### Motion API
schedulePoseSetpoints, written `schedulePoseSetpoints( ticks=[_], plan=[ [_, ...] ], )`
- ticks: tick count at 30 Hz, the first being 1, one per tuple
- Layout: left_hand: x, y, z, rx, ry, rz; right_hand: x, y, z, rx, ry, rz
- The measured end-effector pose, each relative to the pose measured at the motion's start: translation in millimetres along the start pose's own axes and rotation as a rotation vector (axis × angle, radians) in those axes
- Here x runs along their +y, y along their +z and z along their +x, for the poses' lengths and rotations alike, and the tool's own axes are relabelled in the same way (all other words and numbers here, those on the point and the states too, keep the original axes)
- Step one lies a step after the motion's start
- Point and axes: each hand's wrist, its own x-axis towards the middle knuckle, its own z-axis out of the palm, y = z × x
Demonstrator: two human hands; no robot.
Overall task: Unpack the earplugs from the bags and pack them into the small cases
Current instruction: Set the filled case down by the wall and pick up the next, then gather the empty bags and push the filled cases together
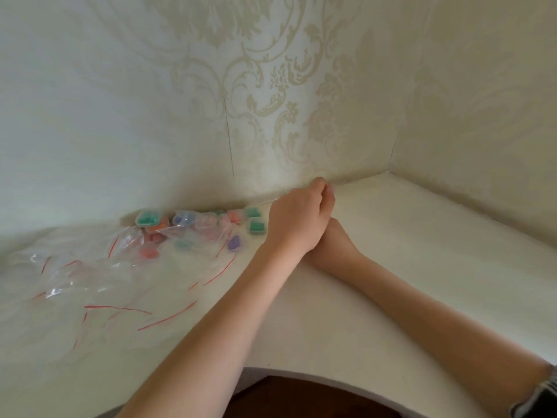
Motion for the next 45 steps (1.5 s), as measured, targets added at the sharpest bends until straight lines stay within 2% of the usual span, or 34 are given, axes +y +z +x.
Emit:
schedulePoseSetpoints(
  ticks=[5,9,12,14,17,18,19,21,26,28,30,33,35,38,40,42,45],
  plan=[
    [-30,-48,-21,0.054,-0.085,0.167,-27,14,-6,-0.033,-0.087,0.058],
    [-64,-97,-51,0.167,-0.178,0.305,-62,29,-7,0.137,-0.197,0.094],
    [-102,-131,-81,0.326,-0.216,0.399,-99,42,-11,-0.001,-0.236,0.054],
    [-125,-152,-100,0.252,-0.33,0.511,-118,54,-13,-0.101,-0.212,-0.009],
    [-148,-174,-126,-0.134,-0.727,0.438,-135,73,-16,-0.124,-0.157,-0.018],
    [-154,-177,-134,-0.237,-0.797,0.356,-139,78,-19,-0.107,-0.151,-0.016],
    [-160,-177,-142,-0.307,-0.823,0.273,-144,83,-22,-0.097,-0.152,-0.013],
    [-166,-175,-157,-0.341,-0.806,0.163,-152,90,-30,-0.12,-0.154,0.019],
    [-168,-175,-174,-0.221,-0.65,0.271,-170,108,-41,-0.177,-0.152,0.145],
    [-168,-175,-176,-0.089,-0.581,0.169,-174,115,-38,-0.198,-0.155,0.186],
    [-166,-175,-176,-0.001,-0.575,-0.046,-177,121,-33,-0.257,-0.213,0.161],
    [-162,-177,-176,0.03,-0.717,-0.375,-178,128,-27,-0.316,-0.284,0.122],
    [-161,-179,-173,0.039,-0.784,-0.626,-182,130,-26,-0.3,-0.297,0.109],
    [-162,-180,-172,0.08,-0.788,-0.975,-196,128,-28,-0.259,-0.266,0.082],
    [-164,-177,-172,0.156,-0.74,-0.896,-207,124,-26,-0.27,-0.274,0.031],
    [-165,-173,-172,0.286,-0.72,-0.567,-214,124,-21,-0.284,-0.306,-0.035],
    [-161,-170,-173,0.418,-0.601,-0.086,-214,129,-19,-0.275,-0.298,0.042]
  ],
)
